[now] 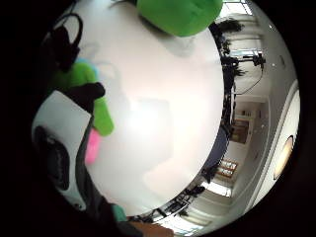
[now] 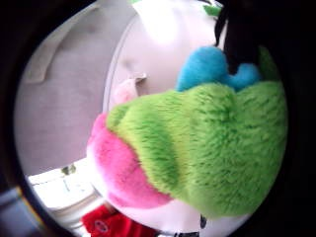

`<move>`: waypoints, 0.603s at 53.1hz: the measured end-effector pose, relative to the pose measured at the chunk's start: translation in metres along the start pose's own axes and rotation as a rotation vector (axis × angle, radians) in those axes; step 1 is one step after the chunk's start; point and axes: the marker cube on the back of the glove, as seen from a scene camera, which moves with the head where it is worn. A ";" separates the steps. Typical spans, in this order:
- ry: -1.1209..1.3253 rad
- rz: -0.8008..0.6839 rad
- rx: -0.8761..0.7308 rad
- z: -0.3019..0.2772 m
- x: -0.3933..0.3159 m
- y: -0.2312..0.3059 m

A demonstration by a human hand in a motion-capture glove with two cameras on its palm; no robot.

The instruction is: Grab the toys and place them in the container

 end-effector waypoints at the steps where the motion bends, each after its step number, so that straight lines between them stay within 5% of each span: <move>1: 0.007 0.005 0.014 -0.001 0.001 -0.001; 16: -0.115 0.072 0.152 -0.033 0.016 0.004; 32: -0.182 0.127 0.276 -0.170 0.021 0.009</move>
